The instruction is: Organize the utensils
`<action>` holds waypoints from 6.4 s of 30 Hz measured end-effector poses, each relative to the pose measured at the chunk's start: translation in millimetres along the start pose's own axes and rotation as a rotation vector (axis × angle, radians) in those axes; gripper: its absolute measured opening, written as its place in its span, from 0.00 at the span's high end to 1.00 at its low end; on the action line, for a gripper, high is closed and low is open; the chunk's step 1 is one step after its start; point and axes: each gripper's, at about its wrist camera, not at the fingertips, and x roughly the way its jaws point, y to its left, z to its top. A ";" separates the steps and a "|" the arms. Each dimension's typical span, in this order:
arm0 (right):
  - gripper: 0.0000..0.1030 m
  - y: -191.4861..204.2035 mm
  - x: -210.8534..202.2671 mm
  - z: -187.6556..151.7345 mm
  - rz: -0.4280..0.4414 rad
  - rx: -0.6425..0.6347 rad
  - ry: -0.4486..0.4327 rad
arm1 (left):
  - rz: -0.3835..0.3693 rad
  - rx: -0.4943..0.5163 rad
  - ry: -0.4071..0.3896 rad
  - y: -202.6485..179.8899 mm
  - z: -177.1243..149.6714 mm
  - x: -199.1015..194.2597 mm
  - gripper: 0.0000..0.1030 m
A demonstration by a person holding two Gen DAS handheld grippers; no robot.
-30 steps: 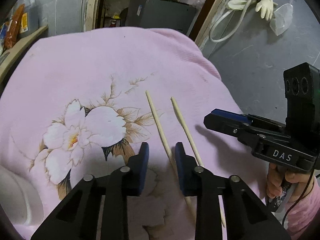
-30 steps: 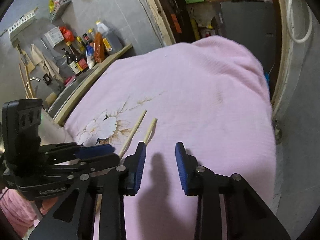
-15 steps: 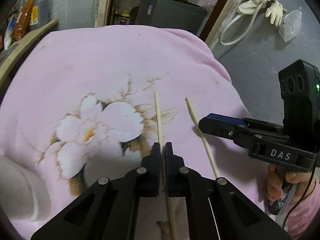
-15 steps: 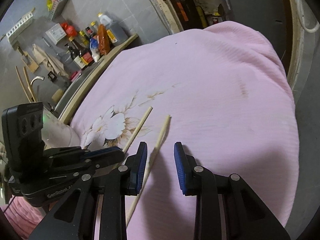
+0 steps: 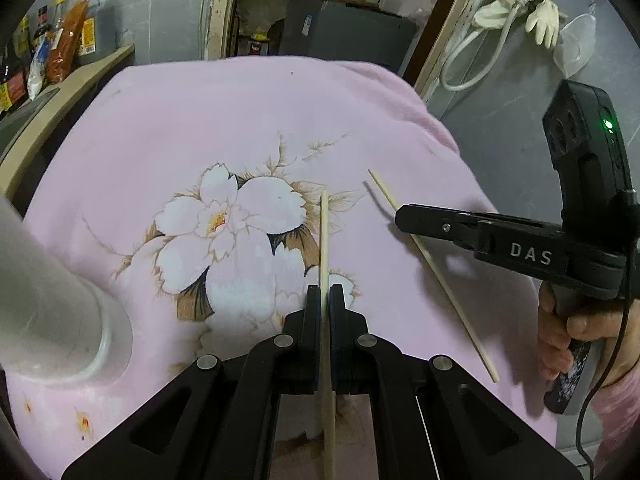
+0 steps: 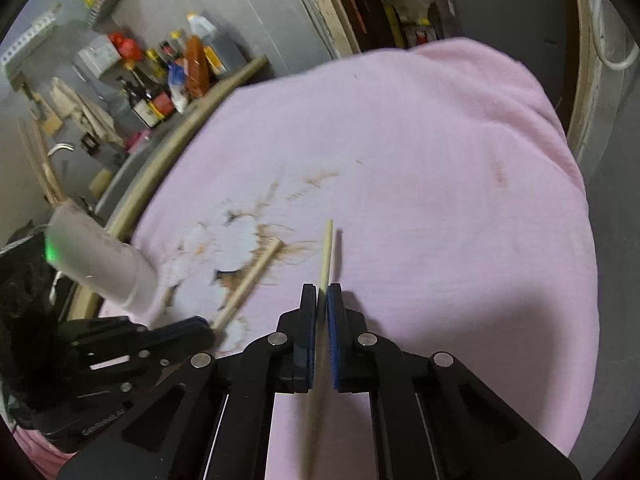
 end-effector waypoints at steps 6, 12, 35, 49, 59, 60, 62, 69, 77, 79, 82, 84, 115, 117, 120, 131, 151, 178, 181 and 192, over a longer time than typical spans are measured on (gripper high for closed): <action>0.97 20.2 -32.1 -17.9 0.010 -0.035 -0.145 | 0.004 0.039 -0.103 -12.3 -13.2 -27.7 0.98; 0.97 53.6 -78.7 -49.1 -0.017 -0.149 -0.415 | 0.033 0.092 -0.331 -30.2 -25.7 -67.9 0.98; 0.97 186.6 -141.5 -49.0 0.003 -0.406 -1.037 | 0.254 0.038 -0.992 22.8 -33.1 -214.8 0.98; 0.97 254.5 -116.8 -1.5 0.193 -0.405 -1.077 | 0.232 -0.199 -1.055 156.9 -18.9 -258.8 0.98; 0.97 261.7 -63.8 -4.3 0.162 -0.432 -1.017 | 0.268 -0.298 -1.100 197.7 -26.8 -231.0 0.98; 0.97 261.0 -59.6 -5.4 0.154 -0.434 -1.013 | 0.284 -0.291 -1.104 195.6 -28.1 -227.2 0.98; 0.97 259.7 -52.7 -7.4 0.139 -0.434 -1.010 | 0.314 -0.277 -1.110 190.4 -30.3 -219.6 0.98; 0.97 257.4 -30.6 -14.6 0.071 -0.424 -1.006 | 0.375 -0.278 -1.124 185.5 -37.8 -199.1 0.98; 0.97 254.2 -13.3 -13.7 0.061 -0.407 -0.963 | 0.388 -0.267 -1.083 179.7 -45.8 -182.5 0.98; 0.97 253.1 -11.9 -14.0 0.059 -0.405 -0.955 | 0.384 -0.258 -1.069 177.9 -47.2 -180.1 0.98; 0.96 250.8 -10.7 -13.3 0.060 -0.398 -0.933 | 0.374 -0.249 -1.054 174.8 -49.6 -178.8 0.98; 0.96 249.1 -10.5 -13.2 0.060 -0.393 -0.920 | 0.359 -0.247 -1.043 173.3 -50.9 -178.8 0.98; 0.63 194.5 -92.4 -55.0 -0.052 -0.358 -0.925 | 0.275 -0.132 -0.806 90.3 -60.5 -198.8 0.61; 0.57 189.9 -97.8 -61.5 -0.062 -0.361 -0.917 | 0.269 -0.134 -0.779 84.0 -62.4 -196.5 0.56; 0.50 181.7 -107.1 -74.8 -0.087 -0.367 -0.907 | 0.254 -0.128 -0.751 74.8 -66.8 -193.7 0.49; 0.28 145.4 -135.9 -110.9 -0.159 -0.280 -0.883 | 0.216 -0.068 -0.705 38.6 -90.6 -189.9 0.12; 0.00 127.6 -172.5 -170.2 -0.233 -0.211 -0.850 | 0.189 -0.043 -0.667 12.3 -137.3 -201.2 0.02; 0.00 150.0 -178.3 -251.0 -0.403 -0.224 -0.871 | 0.264 -0.029 -0.700 -7.0 -211.1 -205.0 0.02; 0.00 148.3 -176.3 -255.8 -0.401 -0.204 -0.871 | 0.280 -0.032 -0.709 -8.4 -217.3 -204.5 0.02; 0.00 144.8 -169.2 -260.4 -0.400 -0.177 -0.847 | 0.316 -0.015 -0.712 -10.1 -226.0 -198.5 0.02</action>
